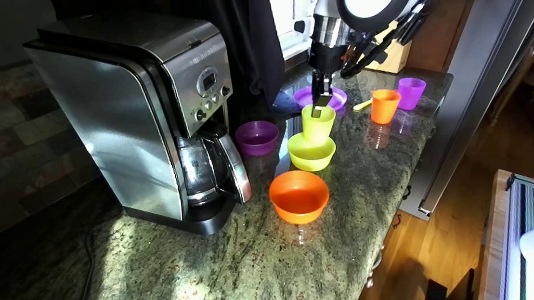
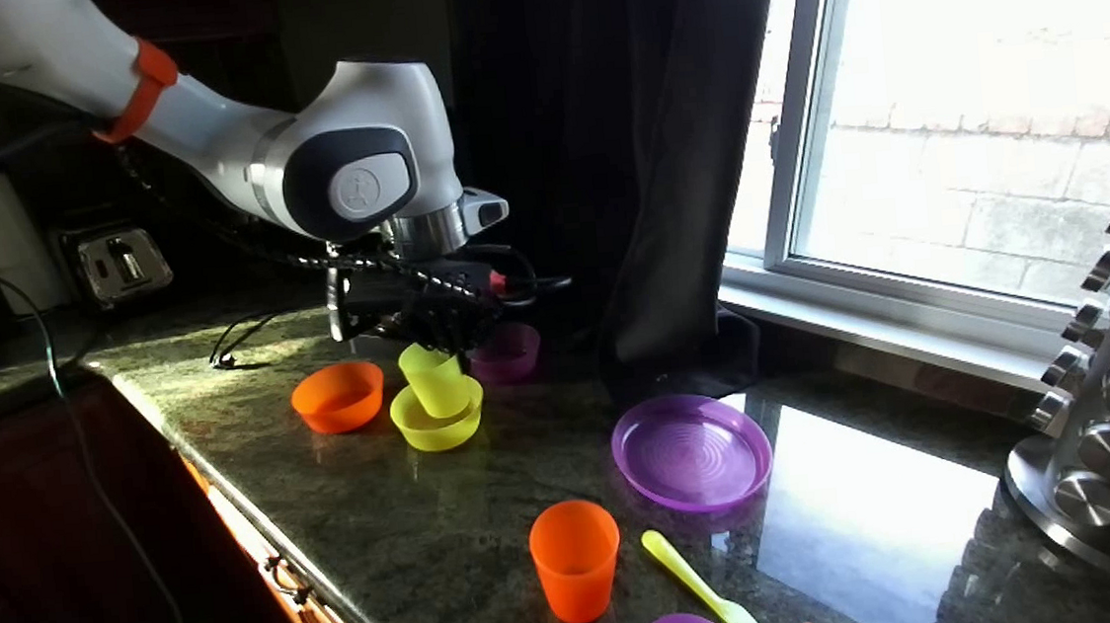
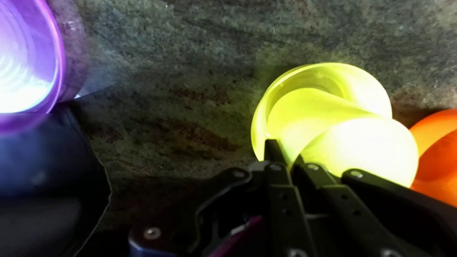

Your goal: Place the green cup in the bowl and place the green knife on the green bowl

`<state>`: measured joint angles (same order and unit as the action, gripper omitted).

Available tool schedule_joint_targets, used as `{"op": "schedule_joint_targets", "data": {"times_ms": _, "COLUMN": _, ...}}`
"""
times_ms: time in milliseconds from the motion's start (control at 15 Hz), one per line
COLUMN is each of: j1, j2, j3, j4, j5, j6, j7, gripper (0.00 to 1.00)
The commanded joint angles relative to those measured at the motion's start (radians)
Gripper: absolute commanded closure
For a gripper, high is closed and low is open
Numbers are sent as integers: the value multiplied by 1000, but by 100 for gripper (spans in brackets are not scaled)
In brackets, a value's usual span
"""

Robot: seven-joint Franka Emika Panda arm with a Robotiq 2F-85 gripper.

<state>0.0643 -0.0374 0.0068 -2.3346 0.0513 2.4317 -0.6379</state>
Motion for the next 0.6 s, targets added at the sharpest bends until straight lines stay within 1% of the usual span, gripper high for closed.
{"op": "schedule_joint_targets", "data": {"times_ms": 0, "j1": 0, "j2": 37, "j3": 13, "j4": 2, "j5": 25, "j6": 19, "j7": -52, "gripper": 99}}
{"op": "schedule_joint_targets", "data": {"times_ms": 333, "j1": 0, "j2": 62, "j3": 36, "j4": 1, "j5": 26, "j6": 24, "j7": -70, "gripper": 99}}
{"op": "schedule_joint_targets", "data": {"times_ms": 533, "j1": -1, "j2": 73, "j3": 48, "j4": 1, "j5": 41, "j6": 47, "j7": -80, "gripper": 99}}
